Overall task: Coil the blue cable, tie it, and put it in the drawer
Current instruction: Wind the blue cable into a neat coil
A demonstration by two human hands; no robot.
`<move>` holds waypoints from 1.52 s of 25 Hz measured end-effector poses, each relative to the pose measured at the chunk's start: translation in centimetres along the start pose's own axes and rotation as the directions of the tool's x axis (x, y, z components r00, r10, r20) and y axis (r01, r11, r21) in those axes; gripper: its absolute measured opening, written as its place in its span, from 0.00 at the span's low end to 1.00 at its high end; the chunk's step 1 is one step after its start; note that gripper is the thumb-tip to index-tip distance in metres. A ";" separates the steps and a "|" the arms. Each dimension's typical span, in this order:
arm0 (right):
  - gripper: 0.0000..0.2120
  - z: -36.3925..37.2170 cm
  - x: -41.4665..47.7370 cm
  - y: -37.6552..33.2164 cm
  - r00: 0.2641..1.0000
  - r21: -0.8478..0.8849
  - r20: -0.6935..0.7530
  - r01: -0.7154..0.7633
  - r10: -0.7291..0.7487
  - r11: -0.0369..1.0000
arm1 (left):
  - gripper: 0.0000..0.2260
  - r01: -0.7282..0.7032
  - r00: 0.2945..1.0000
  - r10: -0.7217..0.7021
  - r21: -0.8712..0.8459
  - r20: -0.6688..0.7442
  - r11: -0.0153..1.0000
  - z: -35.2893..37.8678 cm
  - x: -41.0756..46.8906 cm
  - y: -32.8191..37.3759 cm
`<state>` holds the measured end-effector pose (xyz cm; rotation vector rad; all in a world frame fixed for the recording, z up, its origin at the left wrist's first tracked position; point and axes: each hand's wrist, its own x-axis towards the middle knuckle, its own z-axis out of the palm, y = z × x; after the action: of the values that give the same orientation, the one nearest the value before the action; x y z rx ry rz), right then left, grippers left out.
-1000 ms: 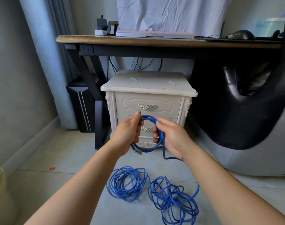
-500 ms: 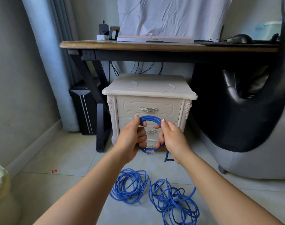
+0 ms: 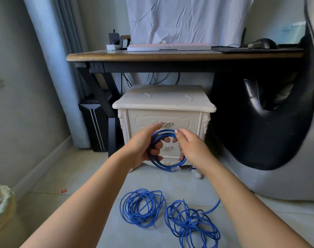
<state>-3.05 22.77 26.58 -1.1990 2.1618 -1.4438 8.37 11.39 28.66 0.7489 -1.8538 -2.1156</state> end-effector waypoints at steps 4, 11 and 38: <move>0.14 0.7 2.3 0.5 0.993 -0.066 0.115 0.030 -0.022 0.997 | 0.16 -0.022 1.000 0.021 0.042 0.022 0.999 -2.0 2.1 -1.2; 0.14 4.0 6.2 2.1 0.956 0.249 0.280 -0.156 0.083 0.956 | 0.15 -0.091 0.996 0.092 0.046 -0.016 0.995 -4.6 5.9 -3.1; 0.08 6.6 2.6 0.0 0.955 0.816 0.030 -0.194 0.295 0.544 | 0.16 -0.325 0.859 0.073 -0.429 -0.507 0.843 -0.3 4.2 -3.3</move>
<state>-0.60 16.65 24.09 -0.4384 1.2844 -2.0390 5.56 9.63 24.47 0.7956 -1.0098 -1.9181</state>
